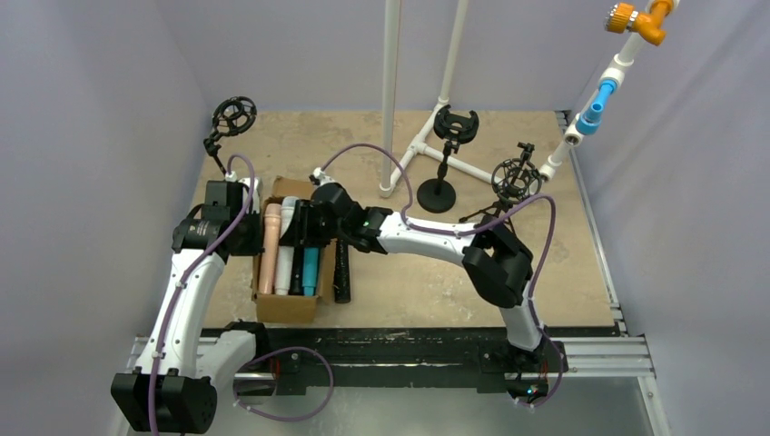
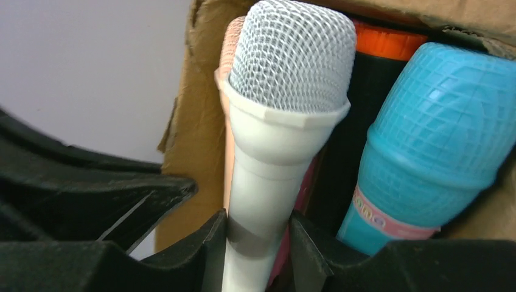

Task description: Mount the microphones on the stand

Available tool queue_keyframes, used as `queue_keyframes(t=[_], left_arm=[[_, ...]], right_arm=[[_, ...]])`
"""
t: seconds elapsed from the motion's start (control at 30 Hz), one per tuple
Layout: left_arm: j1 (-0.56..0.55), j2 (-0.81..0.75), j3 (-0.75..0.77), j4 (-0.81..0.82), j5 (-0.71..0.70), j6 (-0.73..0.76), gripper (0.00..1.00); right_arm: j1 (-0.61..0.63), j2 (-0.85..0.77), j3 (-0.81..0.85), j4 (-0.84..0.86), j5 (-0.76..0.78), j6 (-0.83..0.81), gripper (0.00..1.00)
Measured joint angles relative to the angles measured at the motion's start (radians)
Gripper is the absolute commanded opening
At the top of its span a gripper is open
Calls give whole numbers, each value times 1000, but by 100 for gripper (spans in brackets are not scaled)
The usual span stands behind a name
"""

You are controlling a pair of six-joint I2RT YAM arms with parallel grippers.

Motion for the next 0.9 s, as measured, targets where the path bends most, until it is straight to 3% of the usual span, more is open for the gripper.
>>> queue_keyframes(t=[0.33,0.6,0.73,0.9], left_arm=[[0,0,0,1,-9,0,0],[-1,0,0,1,-11,0,0],[-1,0,0,1,-11,0,0],[-1,0,0,0,-11,0,0]], right_arm=[[-61,-255,-138,66,-37,-6,0],[-213,-486,-329,-32,-43,-130,0],[-243,-503,-444,-83,-11,-185,0],[-231,-410,-518,-109,10,-212,0]])
